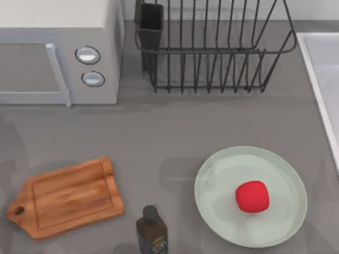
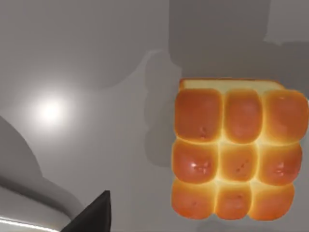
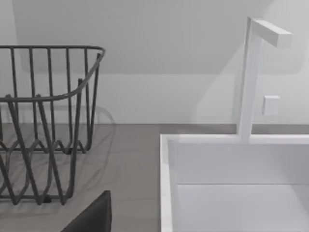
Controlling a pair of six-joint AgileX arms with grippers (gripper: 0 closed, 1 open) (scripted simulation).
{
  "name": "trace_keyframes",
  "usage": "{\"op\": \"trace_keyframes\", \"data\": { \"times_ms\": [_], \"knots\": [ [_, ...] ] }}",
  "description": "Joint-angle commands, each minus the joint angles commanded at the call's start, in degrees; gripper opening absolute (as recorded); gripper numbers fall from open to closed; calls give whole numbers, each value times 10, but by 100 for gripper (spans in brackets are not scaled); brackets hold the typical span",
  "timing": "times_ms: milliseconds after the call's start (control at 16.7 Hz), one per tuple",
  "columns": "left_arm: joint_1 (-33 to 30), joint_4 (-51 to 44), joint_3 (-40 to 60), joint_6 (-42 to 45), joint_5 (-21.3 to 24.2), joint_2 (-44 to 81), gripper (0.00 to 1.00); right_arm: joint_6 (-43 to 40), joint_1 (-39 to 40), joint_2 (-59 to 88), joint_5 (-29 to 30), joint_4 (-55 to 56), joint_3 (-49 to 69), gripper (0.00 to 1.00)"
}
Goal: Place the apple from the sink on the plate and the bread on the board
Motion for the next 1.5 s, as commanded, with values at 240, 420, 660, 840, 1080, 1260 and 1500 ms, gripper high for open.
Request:
{"op": "trace_keyframes", "data": {
  "times_ms": [240,420,660,840,1080,1260,1500],
  "knots": [
    [3,-8,9,11,0,12,100,0,0,0,0,0,0,100],
    [0,-5,6,10,0,12,100,0,0,0,0,0,0,100],
    [2,53,-24,11,0,40,100,0,0,0,0,0,0,100],
    [3,121,-57,13,0,72,100,0,0,0,0,0,0,100],
    [4,156,-76,14,0,91,100,0,0,0,0,0,0,100],
    [4,156,-76,14,0,91,92,0,0,0,0,0,0,100],
    [4,156,-76,14,0,91,62,0,0,0,0,0,0,100]
  ]
}}
